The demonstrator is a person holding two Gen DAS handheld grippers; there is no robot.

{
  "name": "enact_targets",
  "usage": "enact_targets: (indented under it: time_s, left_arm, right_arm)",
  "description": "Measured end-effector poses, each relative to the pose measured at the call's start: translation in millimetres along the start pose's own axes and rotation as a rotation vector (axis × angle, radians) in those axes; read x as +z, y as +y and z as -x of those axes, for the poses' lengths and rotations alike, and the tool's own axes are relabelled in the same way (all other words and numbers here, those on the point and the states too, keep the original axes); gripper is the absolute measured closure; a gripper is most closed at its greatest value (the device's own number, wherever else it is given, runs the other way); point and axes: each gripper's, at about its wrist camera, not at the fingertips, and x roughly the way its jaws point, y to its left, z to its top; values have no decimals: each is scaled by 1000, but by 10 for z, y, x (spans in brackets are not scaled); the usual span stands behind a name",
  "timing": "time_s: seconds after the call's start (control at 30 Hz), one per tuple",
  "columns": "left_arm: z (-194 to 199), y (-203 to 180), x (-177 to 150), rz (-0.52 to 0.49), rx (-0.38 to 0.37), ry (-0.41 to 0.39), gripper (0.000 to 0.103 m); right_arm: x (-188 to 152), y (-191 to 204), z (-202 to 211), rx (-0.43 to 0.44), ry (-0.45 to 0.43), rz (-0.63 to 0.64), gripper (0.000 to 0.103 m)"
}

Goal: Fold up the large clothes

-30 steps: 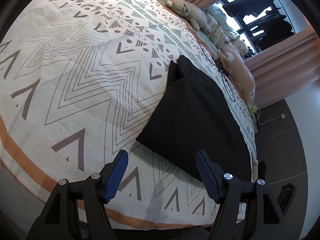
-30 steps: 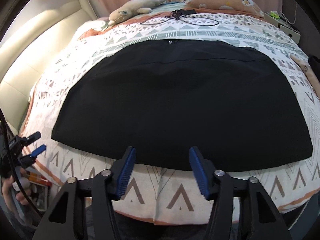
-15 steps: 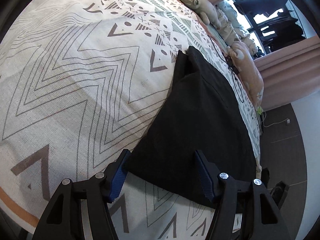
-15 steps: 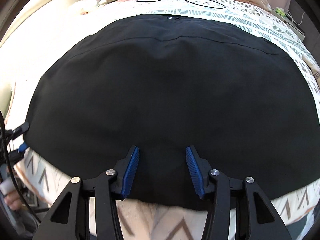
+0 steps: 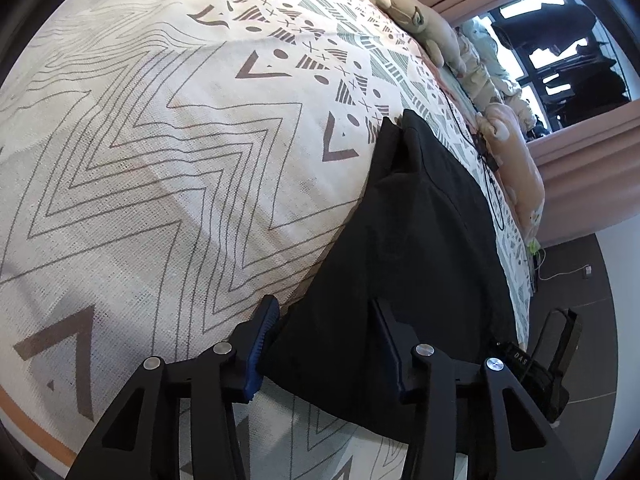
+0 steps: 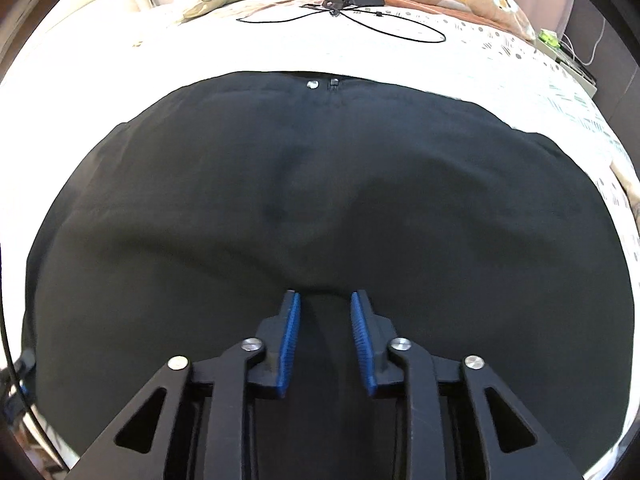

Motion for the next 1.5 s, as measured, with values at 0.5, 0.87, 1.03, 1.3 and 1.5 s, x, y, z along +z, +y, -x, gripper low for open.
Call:
enact_targets:
  time_s: [0.5,0.87,1.03,1.3,1.5]
  left_arm:
    - [-34,-55,-27,11,42,-7,59]
    - [60,-154,0,1,32,4,84]
    - [198,-319,34,-41,23,-15,87]
    - [475,-643,98,-68,-101,-46,90]
    - [684,-1057,88,-144,-150,-64,92]
  right_arm:
    - [695,-92,-289,7,17,-14,78]
    - [142,-354,681,161,-130,-42,38]
    - [72,-528,890,217,-161,-102,38]
    - [-465,-566,1411,268,-204,-97,38]
    - [-740,-573,1331,319,-164,-156,47]
